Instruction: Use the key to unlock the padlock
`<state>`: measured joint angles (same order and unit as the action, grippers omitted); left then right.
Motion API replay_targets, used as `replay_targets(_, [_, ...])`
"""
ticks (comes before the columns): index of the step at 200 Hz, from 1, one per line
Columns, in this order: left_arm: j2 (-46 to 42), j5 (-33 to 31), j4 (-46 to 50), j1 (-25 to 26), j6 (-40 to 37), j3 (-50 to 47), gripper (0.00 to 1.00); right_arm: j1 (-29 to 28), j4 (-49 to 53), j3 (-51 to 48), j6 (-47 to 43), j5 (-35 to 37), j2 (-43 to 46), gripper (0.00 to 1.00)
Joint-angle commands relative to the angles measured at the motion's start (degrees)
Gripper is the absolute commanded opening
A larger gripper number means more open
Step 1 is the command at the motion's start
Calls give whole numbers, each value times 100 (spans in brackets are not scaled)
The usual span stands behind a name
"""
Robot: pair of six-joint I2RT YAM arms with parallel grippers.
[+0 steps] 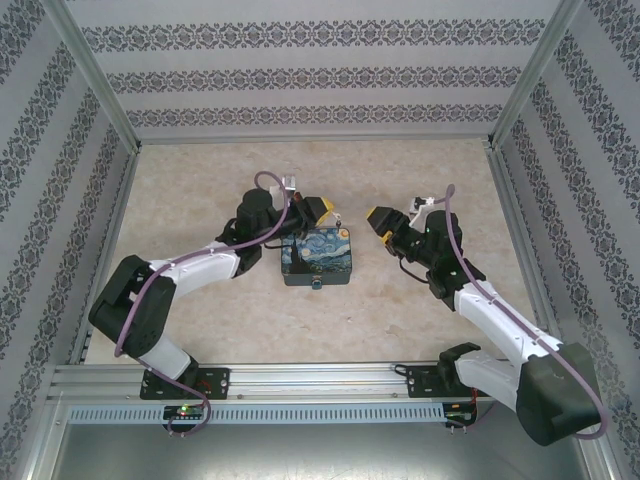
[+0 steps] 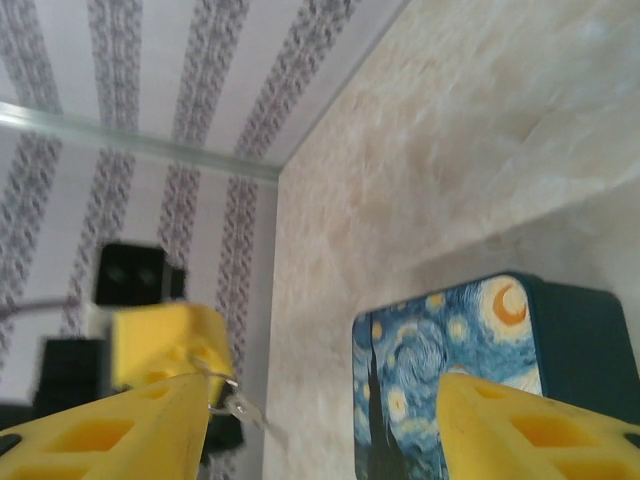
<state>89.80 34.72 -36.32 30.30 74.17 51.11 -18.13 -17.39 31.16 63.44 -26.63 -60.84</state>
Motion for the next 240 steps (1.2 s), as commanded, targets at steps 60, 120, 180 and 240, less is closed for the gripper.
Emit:
replay_targets(60, [-261, 1714, 354, -473, -1250, 209, 0, -452, -819, 139, -378, -260, -114, 55])
replay_targets(120, [27, 1769, -501, -474, -562, 77, 0, -926, -1106, 332, -279, 217, -249, 48])
replay_targets(180, [230, 1588, -1248, -467, -11, -179, 0, -1155, -1422, 495, -88, 309, -598, 45])
replay_targets(240, [203, 1515, -1308, -466, 45, -196, 0, -1228, -1662, 512, 97, 365, -877, 40])
